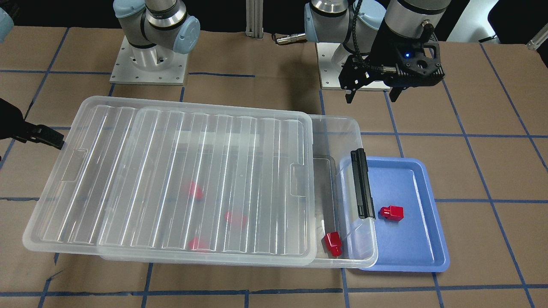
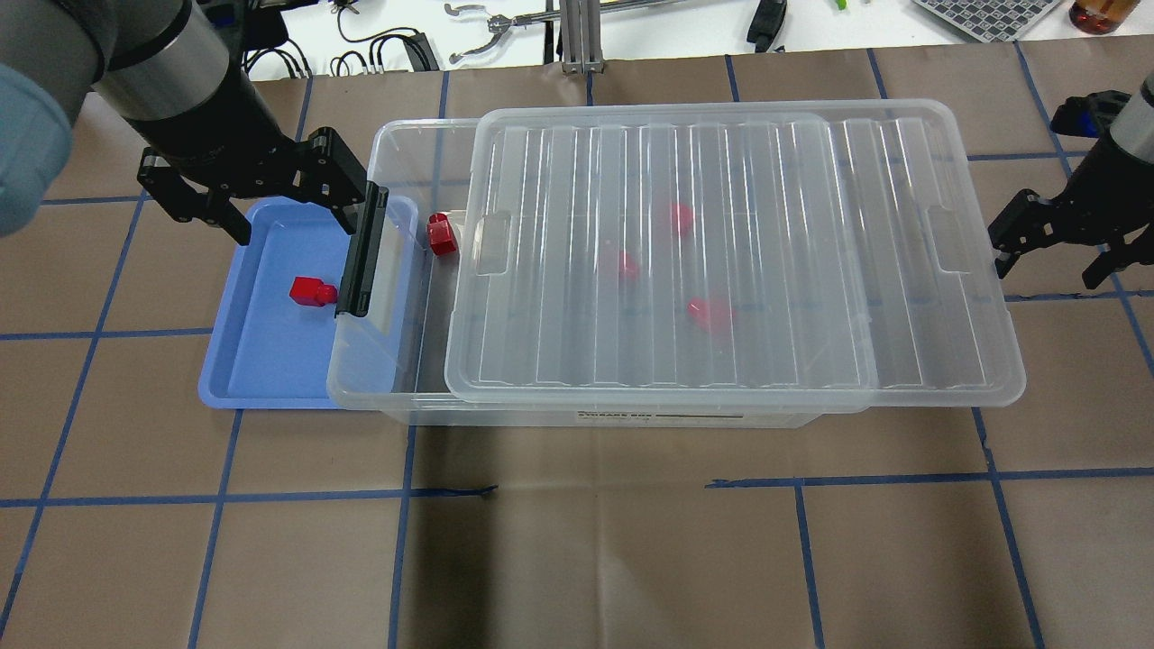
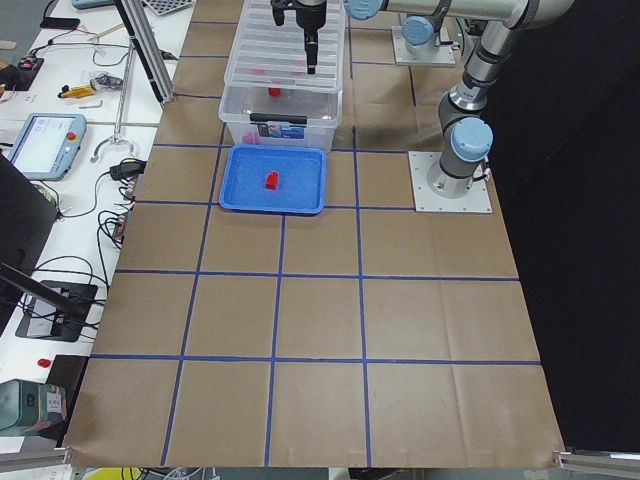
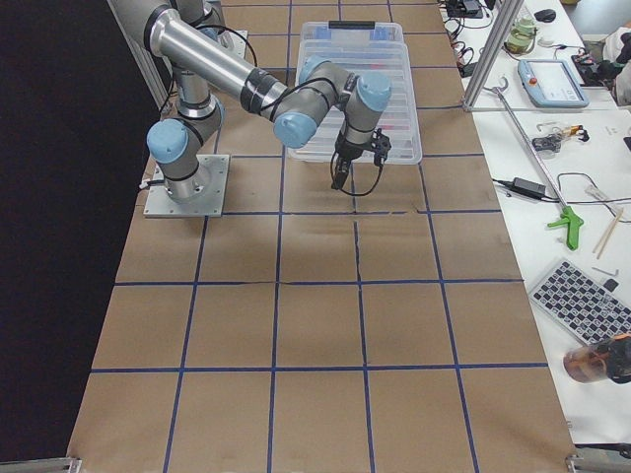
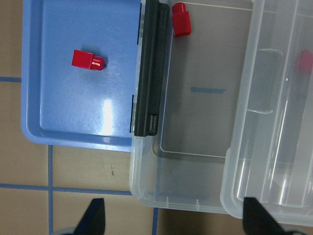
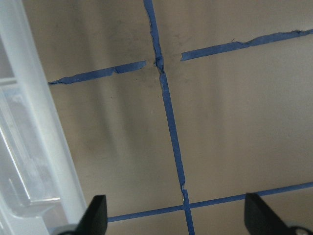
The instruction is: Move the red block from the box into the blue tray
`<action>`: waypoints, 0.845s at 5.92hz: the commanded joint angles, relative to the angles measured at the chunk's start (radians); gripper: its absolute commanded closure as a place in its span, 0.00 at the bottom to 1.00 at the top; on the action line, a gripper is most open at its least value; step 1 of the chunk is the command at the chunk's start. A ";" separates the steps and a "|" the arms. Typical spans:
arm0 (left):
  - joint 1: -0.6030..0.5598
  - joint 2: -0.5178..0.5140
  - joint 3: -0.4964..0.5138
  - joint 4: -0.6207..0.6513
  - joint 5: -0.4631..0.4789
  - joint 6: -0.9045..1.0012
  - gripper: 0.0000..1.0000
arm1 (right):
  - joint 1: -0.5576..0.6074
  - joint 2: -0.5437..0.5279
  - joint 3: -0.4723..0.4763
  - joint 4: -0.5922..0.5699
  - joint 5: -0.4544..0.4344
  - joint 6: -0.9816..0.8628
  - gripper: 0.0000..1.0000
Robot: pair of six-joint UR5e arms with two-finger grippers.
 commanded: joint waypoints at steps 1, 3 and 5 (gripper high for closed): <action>0.001 0.002 -0.003 0.005 0.001 0.000 0.02 | 0.008 -0.001 0.000 0.007 0.027 0.015 0.00; 0.003 0.002 -0.003 0.005 0.001 0.000 0.02 | 0.035 -0.010 0.002 0.008 0.035 0.045 0.00; 0.006 0.002 -0.003 0.005 -0.002 0.000 0.02 | 0.081 -0.013 0.002 0.010 0.035 0.077 0.00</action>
